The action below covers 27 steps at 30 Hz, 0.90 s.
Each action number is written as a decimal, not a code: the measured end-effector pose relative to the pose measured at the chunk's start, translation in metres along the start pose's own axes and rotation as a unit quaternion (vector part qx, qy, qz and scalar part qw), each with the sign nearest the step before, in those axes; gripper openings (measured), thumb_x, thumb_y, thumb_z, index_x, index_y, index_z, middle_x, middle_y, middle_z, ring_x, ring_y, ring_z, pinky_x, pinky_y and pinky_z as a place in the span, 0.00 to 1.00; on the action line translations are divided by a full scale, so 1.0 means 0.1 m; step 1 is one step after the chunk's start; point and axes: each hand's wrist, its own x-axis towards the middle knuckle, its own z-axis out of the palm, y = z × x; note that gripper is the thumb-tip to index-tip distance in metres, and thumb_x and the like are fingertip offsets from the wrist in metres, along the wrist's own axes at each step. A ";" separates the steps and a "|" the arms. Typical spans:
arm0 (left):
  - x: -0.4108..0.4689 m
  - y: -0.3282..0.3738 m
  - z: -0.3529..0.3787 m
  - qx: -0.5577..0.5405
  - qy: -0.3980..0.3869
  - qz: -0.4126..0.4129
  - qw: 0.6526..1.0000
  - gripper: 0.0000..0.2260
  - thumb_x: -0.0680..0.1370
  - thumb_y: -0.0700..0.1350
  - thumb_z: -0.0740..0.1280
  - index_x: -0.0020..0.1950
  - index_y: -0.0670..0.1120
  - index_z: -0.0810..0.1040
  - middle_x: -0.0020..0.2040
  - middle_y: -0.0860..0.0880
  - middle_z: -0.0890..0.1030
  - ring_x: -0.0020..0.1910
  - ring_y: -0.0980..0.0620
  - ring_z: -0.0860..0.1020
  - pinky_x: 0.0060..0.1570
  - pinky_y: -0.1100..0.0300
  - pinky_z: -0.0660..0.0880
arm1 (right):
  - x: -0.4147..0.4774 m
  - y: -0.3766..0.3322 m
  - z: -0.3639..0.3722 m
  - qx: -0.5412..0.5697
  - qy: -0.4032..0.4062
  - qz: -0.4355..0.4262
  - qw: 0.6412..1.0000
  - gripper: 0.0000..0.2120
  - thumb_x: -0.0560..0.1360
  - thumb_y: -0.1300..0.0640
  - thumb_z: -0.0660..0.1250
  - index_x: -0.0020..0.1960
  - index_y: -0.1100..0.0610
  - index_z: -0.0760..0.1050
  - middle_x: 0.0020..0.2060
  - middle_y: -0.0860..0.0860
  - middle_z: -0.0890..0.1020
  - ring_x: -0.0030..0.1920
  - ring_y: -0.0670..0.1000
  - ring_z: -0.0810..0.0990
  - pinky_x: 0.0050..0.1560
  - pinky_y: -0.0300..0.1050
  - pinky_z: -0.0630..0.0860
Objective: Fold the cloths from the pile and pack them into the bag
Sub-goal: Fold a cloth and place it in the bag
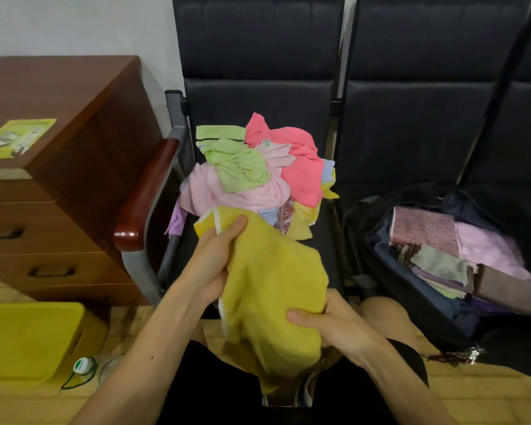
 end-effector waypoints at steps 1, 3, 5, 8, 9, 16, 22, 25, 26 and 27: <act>0.01 0.00 -0.02 -0.002 -0.001 0.001 1.000 0.15 0.80 0.48 0.68 0.62 0.40 0.79 0.52 0.42 0.86 0.50 0.46 0.85 0.42 0.55 0.82 | 0.02 -0.01 0.00 -0.002 0.017 -0.002 1.000 0.18 0.69 0.60 0.77 0.58 0.56 0.81 0.55 0.55 0.85 0.56 0.56 0.84 0.51 0.44 0.80; 0.03 -0.06 -0.05 -0.022 -0.027 -0.011 0.999 0.22 0.78 0.56 0.66 0.64 0.41 0.79 0.57 0.41 0.84 0.56 0.45 0.83 0.54 0.51 0.79 | 0.05 -0.09 0.04 0.051 0.024 -0.014 0.998 0.12 0.70 0.63 0.74 0.54 0.58 0.84 0.55 0.59 0.85 0.54 0.57 0.84 0.49 0.47 0.81; -0.01 -0.18 -0.10 -0.091 -0.072 -0.048 0.992 0.32 0.74 0.65 0.66 0.67 0.42 0.79 0.65 0.40 0.80 0.64 0.43 0.78 0.67 0.46 0.70 | 0.10 -0.18 0.08 0.100 0.044 -0.030 0.994 0.10 0.69 0.63 0.71 0.49 0.58 0.86 0.53 0.60 0.85 0.51 0.57 0.85 0.46 0.50 0.83; -0.07 -0.47 -0.20 -0.174 -0.166 -0.107 0.965 0.44 0.65 0.69 0.72 0.72 0.42 0.74 0.72 0.38 0.72 0.72 0.38 0.71 0.74 0.40 0.61 | 0.17 -0.39 0.13 0.137 0.070 -0.067 0.986 0.11 0.68 0.60 0.71 0.49 0.58 0.85 0.50 0.59 0.86 0.48 0.56 0.86 0.44 0.49 0.83; -0.09 -0.54 -0.21 -0.174 -0.198 -0.118 0.958 0.46 0.64 0.69 0.74 0.73 0.42 0.72 0.73 0.38 0.71 0.72 0.37 0.70 0.74 0.39 0.61 | 0.19 -0.46 0.15 0.141 0.088 -0.075 0.983 0.12 0.67 0.60 0.71 0.50 0.59 0.84 0.49 0.59 0.86 0.47 0.55 0.86 0.44 0.49 0.83; -0.16 -0.70 -0.16 0.112 -0.189 -0.005 0.975 0.18 0.71 0.55 0.75 0.56 0.46 0.86 0.59 0.41 0.83 0.60 0.43 0.81 0.57 0.51 0.77 | 0.24 -0.41 -0.03 0.227 0.122 -0.050 0.965 0.21 0.69 0.52 0.71 0.58 0.61 0.81 0.55 0.62 0.84 0.56 0.61 0.83 0.58 0.59 0.78; -0.12 -0.42 -0.03 0.031 -0.081 0.039 0.995 0.13 0.79 0.45 0.64 0.56 0.38 0.81 0.51 0.40 0.85 0.51 0.46 0.85 0.45 0.57 0.81 | 0.17 0.08 -0.08 0.024 0.131 -0.023 0.991 0.23 0.66 0.53 0.73 0.58 0.63 0.80 0.50 0.57 0.86 0.52 0.56 0.85 0.53 0.49 0.81; -0.09 -0.27 -0.05 0.074 -0.058 0.072 0.993 0.13 0.77 0.48 0.66 0.55 0.41 0.81 0.49 0.42 0.86 0.48 0.47 0.85 0.42 0.58 0.81 | 0.18 0.01 -0.16 0.055 0.120 -0.058 0.990 0.18 0.72 0.54 0.69 0.59 0.60 0.80 0.51 0.59 0.85 0.51 0.57 0.84 0.52 0.52 0.82; -0.07 -0.23 -0.08 0.090 -0.060 0.083 0.991 0.14 0.75 0.49 0.67 0.56 0.42 0.82 0.50 0.42 0.86 0.50 0.45 0.85 0.44 0.57 0.81 | 0.19 -0.09 -0.19 0.074 0.122 -0.077 0.987 0.16 0.74 0.54 0.67 0.60 0.58 0.79 0.50 0.57 0.86 0.50 0.55 0.84 0.51 0.53 0.81; -0.06 -0.19 -0.11 0.105 -0.069 0.090 0.988 0.15 0.75 0.49 0.68 0.57 0.43 0.81 0.52 0.43 0.86 0.52 0.44 0.84 0.46 0.56 0.81 | 0.20 -0.19 -0.21 0.074 0.123 -0.095 0.985 0.16 0.75 0.53 0.66 0.61 0.57 0.78 0.50 0.56 0.85 0.49 0.55 0.84 0.50 0.53 0.81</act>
